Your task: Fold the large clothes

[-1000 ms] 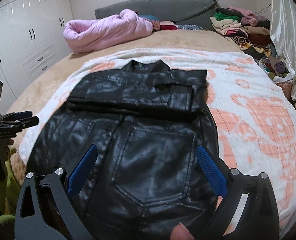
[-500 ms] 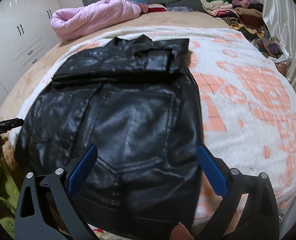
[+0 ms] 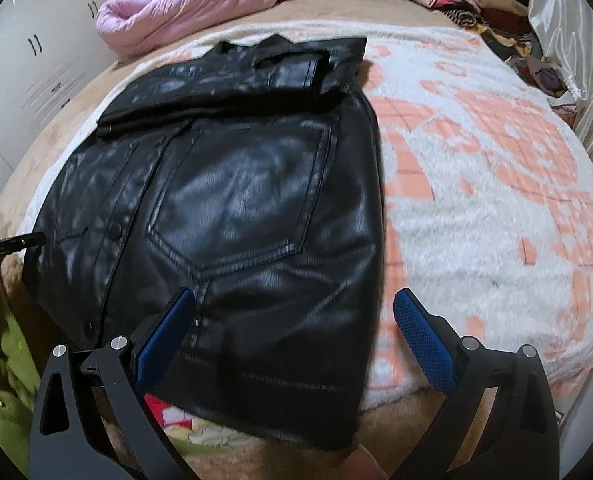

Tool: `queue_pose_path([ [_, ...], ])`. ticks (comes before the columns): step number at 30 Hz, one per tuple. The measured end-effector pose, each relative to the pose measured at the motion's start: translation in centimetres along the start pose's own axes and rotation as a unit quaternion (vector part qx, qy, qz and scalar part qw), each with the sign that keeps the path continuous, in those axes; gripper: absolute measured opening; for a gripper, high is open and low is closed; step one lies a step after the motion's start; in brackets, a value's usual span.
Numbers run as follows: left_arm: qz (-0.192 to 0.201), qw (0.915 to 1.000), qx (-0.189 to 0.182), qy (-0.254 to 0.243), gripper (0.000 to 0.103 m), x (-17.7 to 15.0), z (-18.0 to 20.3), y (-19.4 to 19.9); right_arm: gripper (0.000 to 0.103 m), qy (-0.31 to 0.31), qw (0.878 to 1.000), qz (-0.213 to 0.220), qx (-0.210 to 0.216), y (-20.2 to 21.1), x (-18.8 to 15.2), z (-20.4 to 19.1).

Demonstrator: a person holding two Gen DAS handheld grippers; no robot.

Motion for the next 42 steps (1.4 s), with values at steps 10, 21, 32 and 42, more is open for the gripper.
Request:
queue_pose_path([
  [10,-0.004,1.0,-0.004,0.005,0.043,-1.0,0.3,0.0,0.098,-0.006,0.997,-0.078,0.023,-2.3,-2.0,0.6],
  [21,0.019,0.9997,-0.014,-0.006,0.007,-0.3,1.1,1.4,0.011,-0.04,0.997,-0.02,0.07,-0.1,-2.4,2.1],
  [32,0.07,0.9943,-0.08,0.008,0.003,1.5,1.3,8.2,0.008,-0.088,0.981,0.029,0.171,6.6,-1.5,2.2],
  [42,0.141,0.9864,-0.079,-0.026,0.004,8.7,3.6,11.8,0.008,-0.139,0.96,0.143,0.199,10.8,6.7,4.0],
])
Point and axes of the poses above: each gripper's, at about its wrist camera, not at the fingertips, and y roughly against the way its jaws point, z to its right, x to its top, the point moved 5 cm from there along -y, roughly the way its jaws point, and after that the axes turned 7 degrees about z, right-handed, at the moved point
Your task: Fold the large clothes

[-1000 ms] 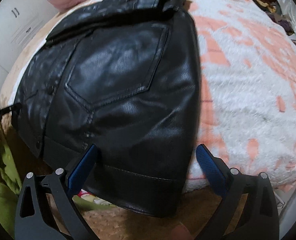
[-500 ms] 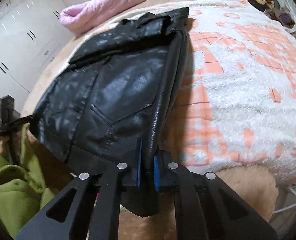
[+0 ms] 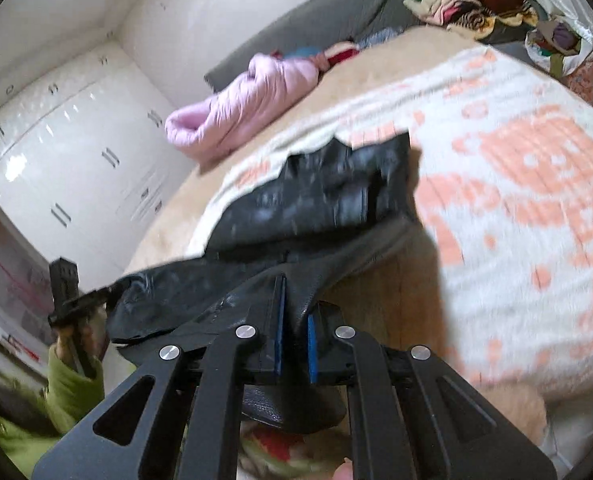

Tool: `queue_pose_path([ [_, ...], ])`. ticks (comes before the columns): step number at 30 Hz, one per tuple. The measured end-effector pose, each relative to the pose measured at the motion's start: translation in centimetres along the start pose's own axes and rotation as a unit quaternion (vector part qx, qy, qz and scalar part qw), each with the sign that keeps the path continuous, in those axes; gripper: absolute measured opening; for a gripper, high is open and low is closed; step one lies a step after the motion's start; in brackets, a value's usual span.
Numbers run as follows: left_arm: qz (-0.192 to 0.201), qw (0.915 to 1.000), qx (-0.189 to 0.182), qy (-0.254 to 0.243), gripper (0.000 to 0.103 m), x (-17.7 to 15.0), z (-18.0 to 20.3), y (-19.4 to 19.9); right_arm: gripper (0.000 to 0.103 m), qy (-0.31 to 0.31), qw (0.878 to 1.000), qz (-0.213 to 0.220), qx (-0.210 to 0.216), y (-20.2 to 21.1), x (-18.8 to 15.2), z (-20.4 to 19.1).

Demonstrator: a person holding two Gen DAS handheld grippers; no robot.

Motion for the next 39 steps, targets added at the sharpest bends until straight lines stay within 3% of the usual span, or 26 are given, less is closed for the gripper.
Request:
queue_pose_path([
  [7,0.022,0.9994,0.026,-0.005,0.004,4.5,1.1,-3.0,0.008,-0.018,0.999,0.04,-0.015,-3.1,4.2,-0.4],
  [22,0.015,0.9984,0.052,0.014,0.007,9.3,-0.5,-8.4,0.01,-0.053,0.997,0.039,-0.048,-9.2,9.5,2.4],
  [27,0.0,0.9971,0.074,0.016,0.007,10.5,-1.5,-11.5,0.011,-0.07,0.994,0.027,-0.081,-12.3,10.8,4.6],
  [31,-0.028,0.994,0.095,0.047,0.007,10.9,-3.6,-14.7,0.012,-0.077,0.992,0.011,-0.099,-14.7,11.7,6.0],
  [39,-0.05,0.9902,0.11,0.07,0.01,10.5,-5.7,-18.3,0.014,-0.094,0.987,-0.021,-0.131,-19.0,11.9,8.7],
])
Point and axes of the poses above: each gripper's, at about its wrist camera, not at the fingertips, and y roughly against the way its jaws point, z to its right, x to its top, the point moved 5 cm from there along -y, roughly the way its jaws point, and after that the axes turned 7 degrees about z, right-handed, at the moved point
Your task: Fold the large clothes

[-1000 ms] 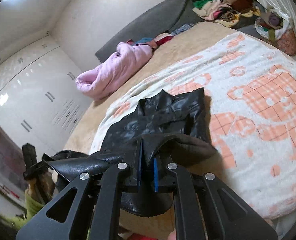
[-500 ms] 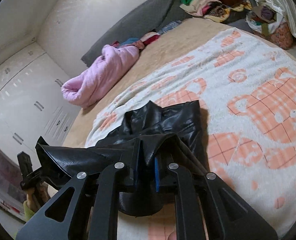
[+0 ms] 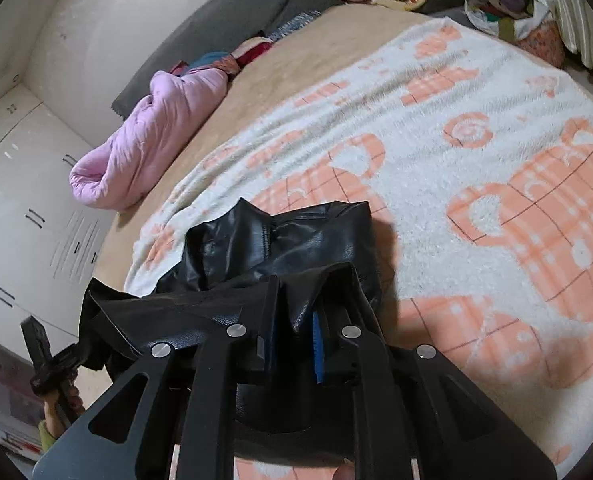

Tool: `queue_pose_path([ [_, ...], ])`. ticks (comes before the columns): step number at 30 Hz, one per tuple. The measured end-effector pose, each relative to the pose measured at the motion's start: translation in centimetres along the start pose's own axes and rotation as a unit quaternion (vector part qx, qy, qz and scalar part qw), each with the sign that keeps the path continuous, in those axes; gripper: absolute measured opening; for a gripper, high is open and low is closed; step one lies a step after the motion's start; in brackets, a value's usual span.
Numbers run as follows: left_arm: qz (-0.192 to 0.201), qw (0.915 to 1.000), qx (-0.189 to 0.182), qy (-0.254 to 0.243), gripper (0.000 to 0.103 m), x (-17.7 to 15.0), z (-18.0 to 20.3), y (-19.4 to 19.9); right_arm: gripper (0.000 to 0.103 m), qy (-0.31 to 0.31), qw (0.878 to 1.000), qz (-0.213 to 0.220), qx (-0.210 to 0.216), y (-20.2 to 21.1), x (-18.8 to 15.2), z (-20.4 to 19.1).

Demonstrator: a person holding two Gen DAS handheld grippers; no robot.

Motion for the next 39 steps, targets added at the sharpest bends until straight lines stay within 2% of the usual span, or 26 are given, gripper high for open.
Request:
queue_pose_path([
  [3,-0.001,1.0,-0.002,0.006,0.012,0.0,-0.3,-1.0,0.017,-0.006,1.0,-0.007,-0.005,-1.1,0.0,0.4],
  [6,0.007,0.9998,-0.013,0.009,0.018,-0.1,-0.3,-1.1,0.063,-0.015,1.0,0.011,0.002,-1.0,0.4,0.8],
  [9,0.025,0.9991,-0.028,0.017,0.025,0.0,-0.1,-0.4,0.064,-0.015,0.999,0.042,0.014,0.1,1.1,1.2],
  [13,0.061,0.9974,-0.036,0.017,0.034,0.2,0.3,1.2,0.076,0.021,0.997,0.076,0.011,1.5,1.7,1.2],
  [14,0.075,0.9965,-0.031,0.016,0.038,0.3,0.3,1.7,0.076,0.033,0.996,0.082,0.011,1.8,1.7,1.2],
  [15,0.103,0.9945,-0.013,0.012,0.046,0.6,0.1,2.8,0.078,0.04,0.995,0.086,0.01,1.8,1.7,1.2],
  [16,0.119,0.9929,-0.008,0.011,0.048,0.9,0.0,3.5,0.079,0.049,0.995,0.09,0.005,1.8,1.6,1.1],
  [18,0.131,0.9914,-0.004,-0.003,0.049,1.4,0.1,4.4,0.079,0.07,0.993,0.093,-0.007,1.5,1.5,1.0],
  [21,0.113,0.9924,0.027,-0.038,0.058,1.3,0.2,3.9,0.08,0.103,0.99,0.089,-0.025,0.6,1.2,0.8],
  [25,0.068,0.9916,0.068,-0.087,0.062,0.6,-0.1,0.4,0.08,0.159,0.983,0.071,-0.059,-1.6,0.9,0.2],
  [28,0.033,0.9913,0.071,-0.106,0.063,-0.2,-0.1,-3.0,0.08,0.182,0.979,0.05,-0.073,-3.8,0.8,-0.1],
  [33,0.024,0.9872,0.085,-0.133,0.063,-0.1,0.3,-5.8,0.079,0.194,0.976,0.03,-0.092,-6.8,1.3,0.0],
  [35,0.027,0.9868,0.085,-0.135,0.055,0.1,0.4,-6.5,0.066,0.194,0.976,0.028,-0.092,-7.6,1.6,0.3],
  [36,0.029,0.9869,0.081,-0.136,0.036,0.2,0.4,-6.7,0.06,0.194,0.976,0.025,-0.091,-7.8,1.6,0.2],
  [37,0.031,0.9867,0.082,-0.137,0.026,0.2,0.5,-6.8,0.053,0.197,0.976,0.023,-0.093,-8.0,1.5,0.2],
  [38,0.034,0.9862,0.087,-0.137,0.021,0.2,0.4,-6.8,0.045,0.198,0.975,0.023,-0.097,-8.1,1.4,0.2],
  [39,0.036,0.9867,0.086,-0.133,0.01,0.2,0.4,-6.6,0.027,0.197,0.975,0.027,-0.1,-8.1,1.3,0.2],
])
Point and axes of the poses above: each gripper's, at about its wrist camera, not at the fingertips, and y roughly against the way its jaws point, z to its right, x to its top, the point moved 5 cm from there along -y, roughly the way its jaws point, and after that the axes turned 7 degrees about z, right-handed, at the moved point
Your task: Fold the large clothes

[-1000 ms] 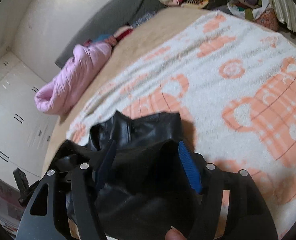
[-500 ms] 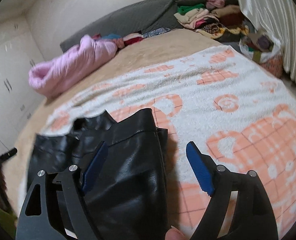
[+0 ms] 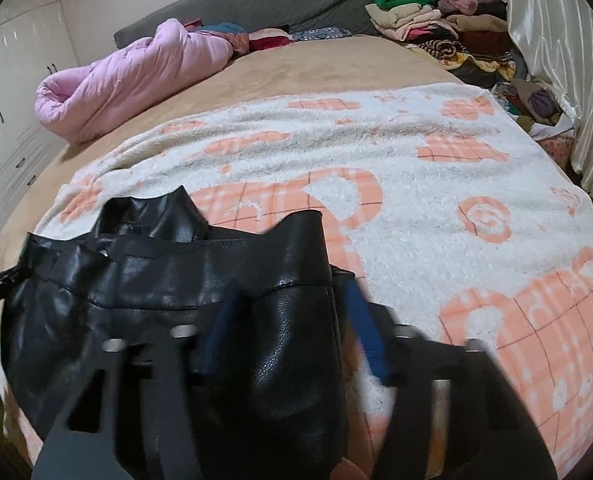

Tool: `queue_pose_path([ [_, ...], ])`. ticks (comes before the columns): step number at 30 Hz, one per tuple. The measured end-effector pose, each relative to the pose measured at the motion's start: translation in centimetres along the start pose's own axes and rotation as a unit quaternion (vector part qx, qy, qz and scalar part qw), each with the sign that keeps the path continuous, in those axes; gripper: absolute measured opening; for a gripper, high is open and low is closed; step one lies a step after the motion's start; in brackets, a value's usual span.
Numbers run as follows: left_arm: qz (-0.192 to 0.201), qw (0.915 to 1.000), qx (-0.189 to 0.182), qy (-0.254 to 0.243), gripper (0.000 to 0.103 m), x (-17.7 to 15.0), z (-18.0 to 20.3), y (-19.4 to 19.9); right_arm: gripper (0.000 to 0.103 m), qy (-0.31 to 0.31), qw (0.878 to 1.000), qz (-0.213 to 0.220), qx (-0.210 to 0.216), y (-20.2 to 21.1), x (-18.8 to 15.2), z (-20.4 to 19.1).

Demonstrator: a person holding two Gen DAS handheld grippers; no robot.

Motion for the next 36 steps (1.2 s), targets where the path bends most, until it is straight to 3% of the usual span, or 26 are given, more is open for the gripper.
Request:
queue_pose_path([
  [3,0.033,0.9991,-0.016,0.021,0.007,0.6,-0.6,1.7,0.014,-0.007,1.0,0.024,0.006,1.3,0.2,-0.1],
  [10,0.088,0.9953,-0.026,0.031,0.006,4.5,-0.2,3.9,0.012,-0.054,0.995,0.08,0.018,3.3,4.1,0.3],
  [14,0.066,0.9972,-0.014,0.033,0.006,4.8,-0.3,1.1,0.012,-0.054,0.996,0.066,0.003,0.9,4.6,0.4],
  [23,0.021,0.9996,0.001,0.02,0.008,2.8,-0.4,-3.0,0.014,-0.037,0.998,0.015,-0.043,-3.7,2.1,0.9],
  [33,-0.001,0.9994,-0.002,0.033,0.019,1.8,-1.0,-4.0,0.029,-0.077,0.996,-0.019,-0.041,-5.3,0.6,2.6],
  [35,-0.005,0.9994,0.006,0.035,0.026,1.8,-1.3,-3.8,0.036,-0.078,0.996,-0.015,-0.039,-4.8,0.7,2.5],
  [36,-0.008,0.9993,0.009,0.035,0.029,1.7,-1.4,-3.8,0.049,-0.078,0.996,-0.014,-0.045,-4.4,0.7,2.6],
])
Point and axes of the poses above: each gripper's, at about its wrist camera, not at the fingertips, and y roughly against the way its jaws point, z to its right, x to its top, the point moved 5 cm from there along -y, roughly the way its jaws point, and after that the axes turned 7 degrees about z, right-handed, at the moved point
